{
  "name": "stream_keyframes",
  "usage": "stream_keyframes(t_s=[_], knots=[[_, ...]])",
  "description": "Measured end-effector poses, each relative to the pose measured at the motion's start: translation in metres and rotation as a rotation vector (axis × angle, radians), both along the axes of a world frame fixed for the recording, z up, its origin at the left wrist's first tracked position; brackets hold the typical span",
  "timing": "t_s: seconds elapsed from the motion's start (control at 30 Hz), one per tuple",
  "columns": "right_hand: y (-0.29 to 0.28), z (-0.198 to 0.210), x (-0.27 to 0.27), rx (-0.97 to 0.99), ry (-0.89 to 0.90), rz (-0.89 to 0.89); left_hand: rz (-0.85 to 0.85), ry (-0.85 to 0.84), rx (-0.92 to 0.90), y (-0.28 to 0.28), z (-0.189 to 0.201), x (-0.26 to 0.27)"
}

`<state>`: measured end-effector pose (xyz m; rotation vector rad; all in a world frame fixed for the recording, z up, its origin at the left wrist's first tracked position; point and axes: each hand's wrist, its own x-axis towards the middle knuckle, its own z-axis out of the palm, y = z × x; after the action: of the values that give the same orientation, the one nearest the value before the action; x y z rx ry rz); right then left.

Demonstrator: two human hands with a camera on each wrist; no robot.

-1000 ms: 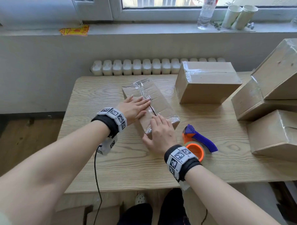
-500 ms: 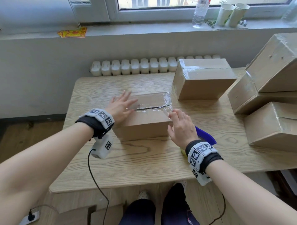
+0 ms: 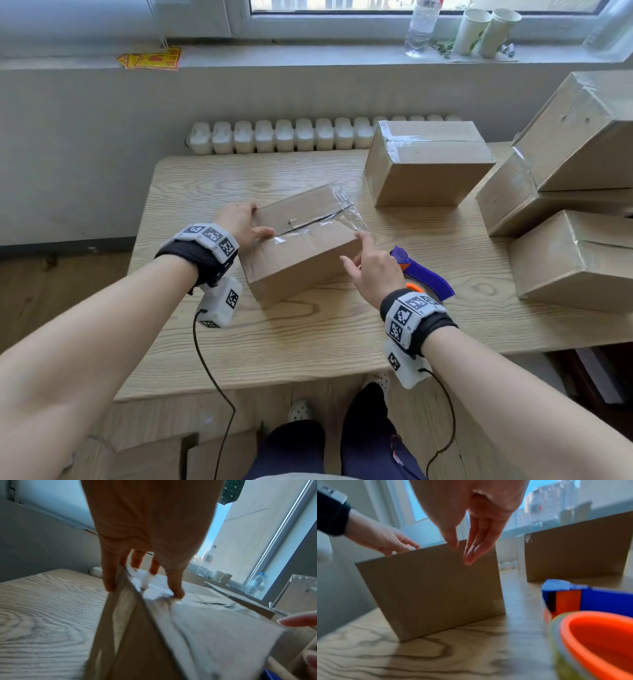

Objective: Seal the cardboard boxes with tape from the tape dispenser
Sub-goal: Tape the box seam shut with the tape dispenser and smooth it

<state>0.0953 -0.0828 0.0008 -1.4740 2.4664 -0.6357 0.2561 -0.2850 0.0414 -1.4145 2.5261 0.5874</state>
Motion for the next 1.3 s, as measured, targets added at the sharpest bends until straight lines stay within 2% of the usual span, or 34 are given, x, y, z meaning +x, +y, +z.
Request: stream_keyframes(t_s=[0.13,0.27,0.4,0.57,0.8,0.93,1.0,1.1,1.17,1.23,1.3], knots=[[0.004,0.002,0.009,0.072,-0.225,-0.005,0.098,-0.039,0.012,0.005,0.004,-0.002],[0.000,0.003,0.009,0.170,-0.554,0.045,0.143,-0.010,-0.019,0.017,0.002,-0.007],[-0.003,0.010,0.005,0.099,-0.799,-0.045,0.131,0.064,-0.024,0.034,0.001,-0.012],[-0.007,0.023,-0.008,-0.020,-0.988,-0.087,0.136,0.203,0.022,0.051,-0.005,-0.015],[-0.026,0.015,-0.046,-0.030,-0.761,-0.096,0.102,0.420,0.023,0.073,-0.011,-0.022],[-0.026,0.009,-0.058,-0.038,-0.790,-0.096,0.041,0.426,-0.018,0.077,-0.021,-0.025],[-0.019,0.005,-0.061,-0.075,-0.829,-0.176,-0.050,0.379,-0.111,0.081,-0.024,-0.025],[0.006,-0.009,-0.069,-0.125,-0.798,-0.364,-0.357,0.260,-0.276,0.090,-0.029,-0.026],[0.027,-0.025,-0.077,-0.009,-0.594,-0.429,-0.514,0.154,-0.295,0.093,-0.034,-0.028],[0.044,-0.038,-0.079,0.210,-0.384,-0.433,-0.552,0.093,-0.263,0.093,-0.037,-0.028],[0.053,-0.050,-0.076,0.359,-0.306,-0.433,-0.537,0.068,-0.233,0.093,-0.039,-0.029]])
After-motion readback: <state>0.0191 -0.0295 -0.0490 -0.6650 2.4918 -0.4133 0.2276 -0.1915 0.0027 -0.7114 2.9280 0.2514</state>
